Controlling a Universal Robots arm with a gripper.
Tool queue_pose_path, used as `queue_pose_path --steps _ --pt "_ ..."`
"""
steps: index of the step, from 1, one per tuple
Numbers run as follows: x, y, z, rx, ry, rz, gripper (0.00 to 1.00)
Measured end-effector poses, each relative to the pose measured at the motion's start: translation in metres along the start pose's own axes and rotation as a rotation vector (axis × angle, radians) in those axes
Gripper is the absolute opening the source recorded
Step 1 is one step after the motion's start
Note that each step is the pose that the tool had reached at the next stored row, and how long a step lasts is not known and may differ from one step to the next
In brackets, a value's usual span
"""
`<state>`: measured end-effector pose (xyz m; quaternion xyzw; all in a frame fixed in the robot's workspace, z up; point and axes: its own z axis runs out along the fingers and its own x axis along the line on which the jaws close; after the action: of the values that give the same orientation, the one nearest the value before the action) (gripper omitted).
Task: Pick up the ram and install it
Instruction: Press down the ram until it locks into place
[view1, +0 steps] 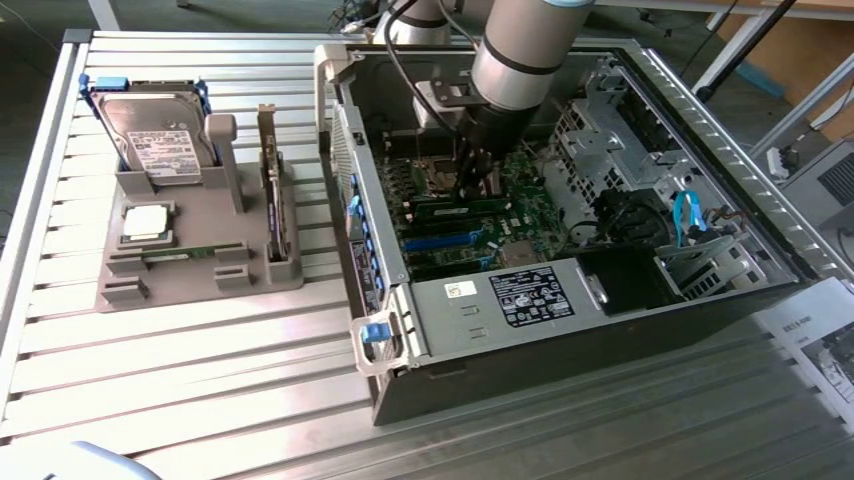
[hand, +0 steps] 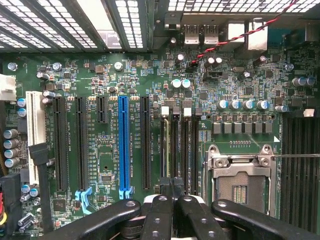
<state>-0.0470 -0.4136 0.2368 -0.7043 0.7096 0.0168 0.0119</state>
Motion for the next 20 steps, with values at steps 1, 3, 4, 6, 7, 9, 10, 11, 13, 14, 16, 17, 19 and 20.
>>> queue_pose_path --steps 1,3,4,6,7,9,10,11,13,14,16,17,19,20 --pt "0.0001 0.0000 0.0003 -0.0001 0.0001 0.000 0.10" --pt "0.0002 0.0000 0.0008 -0.0002 0.0004 0.000 0.10" --pt "0.0004 0.0000 0.0011 -0.0002 0.0004 0.000 0.10" --pt "0.0006 -0.0001 0.0016 -0.0002 0.0004 0.000 0.10" --pt "0.0006 -0.0001 0.0018 -0.0002 0.0003 0.000 0.10" --pt "0.0006 -0.0001 0.0018 -0.0002 0.0004 0.000 0.10" --pt "0.0006 -0.0001 0.0019 -0.0001 0.0002 0.000 0.10" --pt "0.0006 -0.0001 0.0019 -0.0001 0.0002 0.000 0.10" --pt "0.0006 -0.0001 0.0019 -0.0001 0.0002 0.000 0.10" --pt "0.0007 0.0000 0.0022 -0.0001 0.0001 0.000 0.10" --pt "0.0009 -0.0001 0.0025 -0.0001 0.0002 0.000 0.10" --pt "0.0009 -0.0001 0.0025 -0.0001 0.0003 0.000 0.10" --pt "0.0009 -0.0001 0.0026 -0.0001 0.0001 0.000 0.10" --pt "0.0009 -0.0001 0.0026 -0.0001 0.0001 0.000 0.10"
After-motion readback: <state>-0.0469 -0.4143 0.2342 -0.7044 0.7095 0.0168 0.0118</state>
